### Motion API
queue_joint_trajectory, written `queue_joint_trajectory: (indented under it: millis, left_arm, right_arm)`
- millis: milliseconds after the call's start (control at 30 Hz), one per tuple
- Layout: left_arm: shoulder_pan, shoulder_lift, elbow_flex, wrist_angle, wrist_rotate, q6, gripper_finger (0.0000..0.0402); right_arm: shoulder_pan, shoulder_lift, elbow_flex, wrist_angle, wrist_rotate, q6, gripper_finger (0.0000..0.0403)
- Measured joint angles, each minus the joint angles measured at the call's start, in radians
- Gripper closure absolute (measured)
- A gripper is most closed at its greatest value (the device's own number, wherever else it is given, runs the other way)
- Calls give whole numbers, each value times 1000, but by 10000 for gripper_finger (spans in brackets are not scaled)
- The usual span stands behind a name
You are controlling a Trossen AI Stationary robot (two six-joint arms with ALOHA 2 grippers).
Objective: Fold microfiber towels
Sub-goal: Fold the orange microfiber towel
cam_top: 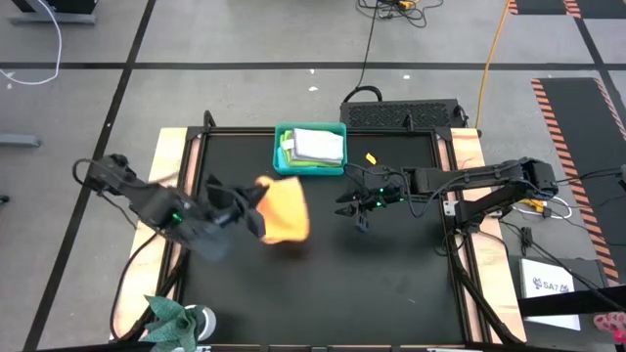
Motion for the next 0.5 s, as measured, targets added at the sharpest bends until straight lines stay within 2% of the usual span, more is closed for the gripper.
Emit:
queue_joint_trajectory:
  millis: [100,200,333,500]
  left_arm:
    - [26,5,74,93,-43,274,399]
    - [62,3,99,138,-47,395,398]
    - [130,9,98,108,-39,393,398]
    - [225,41,98,100,64,384,397]
  right_arm:
    - [0,0,0,0,-2,3,243]
    - [0,0,0,-1,-10,6,243]
    - [0,-7,0,-4,-89,63,243]
    - [1,-14,1,0,-219,115,243]
